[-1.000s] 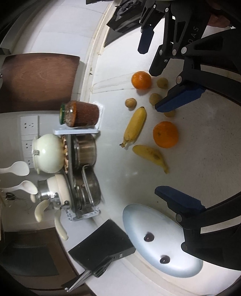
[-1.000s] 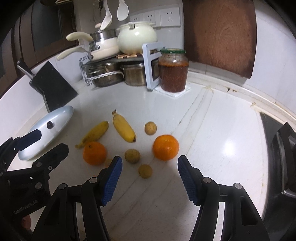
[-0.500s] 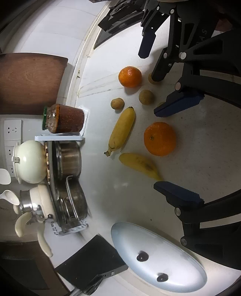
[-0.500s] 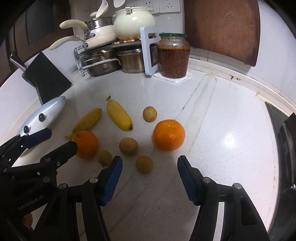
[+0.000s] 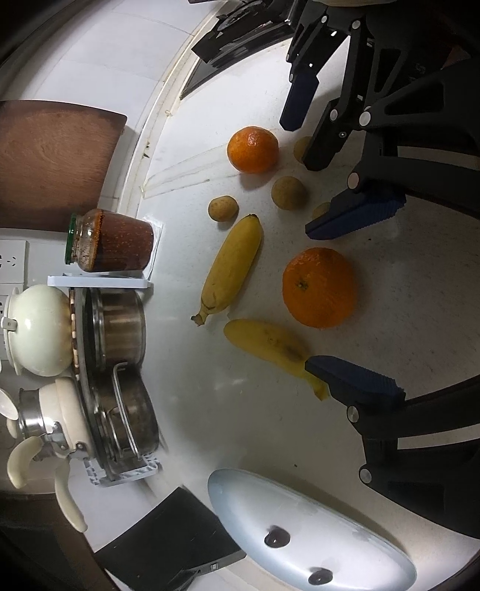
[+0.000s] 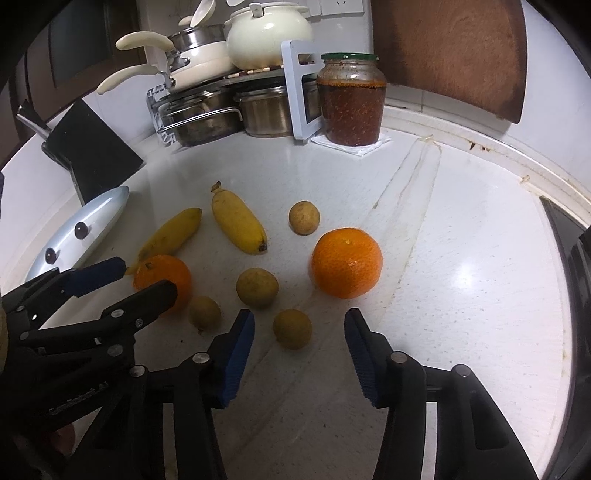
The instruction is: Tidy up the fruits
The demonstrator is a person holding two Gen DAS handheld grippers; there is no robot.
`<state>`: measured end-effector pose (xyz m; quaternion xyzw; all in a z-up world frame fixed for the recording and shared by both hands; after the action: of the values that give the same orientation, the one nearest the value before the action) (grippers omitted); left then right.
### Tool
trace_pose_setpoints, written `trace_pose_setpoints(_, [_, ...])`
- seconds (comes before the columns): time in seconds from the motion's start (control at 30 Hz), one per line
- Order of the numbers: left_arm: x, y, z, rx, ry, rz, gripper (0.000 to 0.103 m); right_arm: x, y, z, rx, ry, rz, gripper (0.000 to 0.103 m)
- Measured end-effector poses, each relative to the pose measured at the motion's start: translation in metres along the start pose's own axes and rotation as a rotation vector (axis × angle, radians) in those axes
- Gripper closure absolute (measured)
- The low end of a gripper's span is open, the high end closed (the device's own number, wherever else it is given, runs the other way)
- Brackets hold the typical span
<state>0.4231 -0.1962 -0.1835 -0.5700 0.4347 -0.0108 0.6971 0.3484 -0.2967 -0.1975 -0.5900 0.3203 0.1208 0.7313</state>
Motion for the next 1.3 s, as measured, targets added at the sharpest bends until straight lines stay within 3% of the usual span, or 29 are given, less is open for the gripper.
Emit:
trace_pose_setpoints(0.27, [0.01, 0.005, -0.001, -0.008, 0.008, 0.026, 0.048, 0.005, 0.003, 0.004, -0.018, -0.022, 0.019, 0.067])
trace_pose_setpoints(0.33, [0.012, 0.006, -0.002, -0.011, 0.016, 0.029, 0.055, 0.007, 0.003, 0.004, -0.021, -0.025, 0.022, 0.072])
trace_pose_setpoints(0.47, [0.013, 0.006, -0.003, -0.008, 0.013, 0.029, 0.055, 0.007, 0.005, 0.003, -0.033, -0.028, 0.028, 0.079])
trace_pose_setpoints(0.8, [0.005, 0.006, -0.003, -0.013, -0.008, 0.009, 0.056, 0.002, 0.003, 0.005, -0.06, -0.026, 0.005, 0.079])
trace_pose_setpoints(1.3, [-0.046, -0.018, 0.01, -0.048, -0.072, -0.096, 0.056, -0.027, -0.023, 0.023, -0.078, -0.074, -0.083, 0.079])
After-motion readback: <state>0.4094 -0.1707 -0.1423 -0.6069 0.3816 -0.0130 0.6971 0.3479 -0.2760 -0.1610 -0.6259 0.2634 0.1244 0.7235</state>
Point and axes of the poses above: each gripper's, at about its wrist camera, not at the fingertips, and x roughly the way its jaws point, z to its left, y to its underside, the point moved 5 cm from there along x, roughly the way its jaws point, and after that the axes turned 12 degrees about -z, right-handed, at the moved point
